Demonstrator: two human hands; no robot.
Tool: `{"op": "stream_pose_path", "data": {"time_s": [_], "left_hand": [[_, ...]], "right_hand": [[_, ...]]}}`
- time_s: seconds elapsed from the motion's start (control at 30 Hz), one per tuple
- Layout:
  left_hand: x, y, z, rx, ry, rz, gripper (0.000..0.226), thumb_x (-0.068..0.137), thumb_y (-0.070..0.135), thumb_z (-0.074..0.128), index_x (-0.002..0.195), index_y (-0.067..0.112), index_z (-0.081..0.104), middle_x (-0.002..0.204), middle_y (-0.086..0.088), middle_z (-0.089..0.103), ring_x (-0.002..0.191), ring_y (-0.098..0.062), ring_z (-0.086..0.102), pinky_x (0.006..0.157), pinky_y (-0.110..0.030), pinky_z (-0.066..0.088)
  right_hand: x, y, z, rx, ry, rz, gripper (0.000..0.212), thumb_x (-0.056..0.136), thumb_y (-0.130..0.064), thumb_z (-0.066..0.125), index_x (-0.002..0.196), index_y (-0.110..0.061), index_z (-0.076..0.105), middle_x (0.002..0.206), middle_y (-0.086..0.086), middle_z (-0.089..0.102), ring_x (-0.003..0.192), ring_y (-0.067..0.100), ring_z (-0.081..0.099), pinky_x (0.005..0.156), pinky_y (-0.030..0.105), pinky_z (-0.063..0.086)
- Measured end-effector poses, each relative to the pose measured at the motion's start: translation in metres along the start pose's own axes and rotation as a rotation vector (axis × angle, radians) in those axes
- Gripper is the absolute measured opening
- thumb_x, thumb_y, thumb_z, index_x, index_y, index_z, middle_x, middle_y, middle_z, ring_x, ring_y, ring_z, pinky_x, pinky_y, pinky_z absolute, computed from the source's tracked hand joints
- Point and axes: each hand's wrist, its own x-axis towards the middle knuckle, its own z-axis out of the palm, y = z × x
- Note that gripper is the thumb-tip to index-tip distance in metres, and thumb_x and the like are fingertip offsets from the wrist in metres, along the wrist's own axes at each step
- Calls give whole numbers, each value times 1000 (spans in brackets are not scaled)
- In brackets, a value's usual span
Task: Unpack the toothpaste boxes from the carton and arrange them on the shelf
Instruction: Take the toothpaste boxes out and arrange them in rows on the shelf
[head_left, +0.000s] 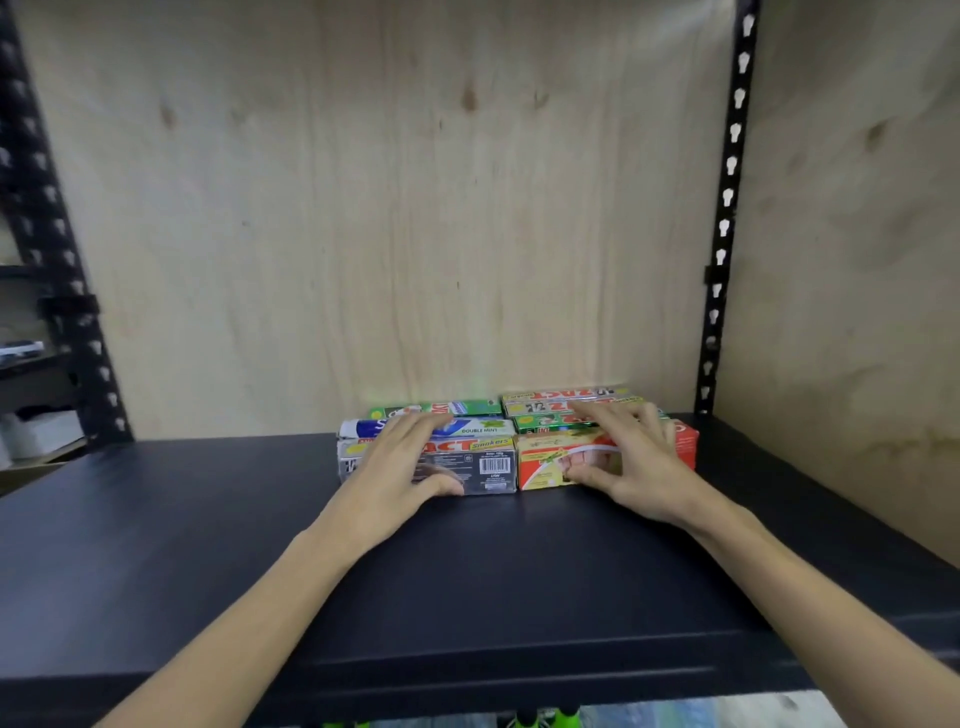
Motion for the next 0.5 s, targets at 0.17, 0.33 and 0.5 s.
{"op": "stream_pose_path", "data": {"time_s": [0.17,0.33,0.5], "left_hand": [[-8,10,-4,6,27,-20,79,85,50,72,152,32,34,154,14,35,149,-9,21,122,-35,22],[-27,26,-19,7,122,23,82,79,55,72,149,34,35,143,14,44,136,-8,37,114,-38,36],[-63,50,-30,1,142,53,80,82,56,70,150,30,35,149,14,40,142,-9,30,119,-37,30]], "right_hand": [[-10,-7,1,-89,41,0,76,88,-62,61,153,-41,29,153,-13,38,133,15,22,98,31,17],[-37,-34,-10,-162,97,-33,80,84,-71,57,152,-37,34,153,-12,36,133,17,26,102,36,23],[-74,-68,-18,-159,146,-55,76,84,-67,61,151,-37,38,147,-15,42,125,17,33,95,34,23]]}}
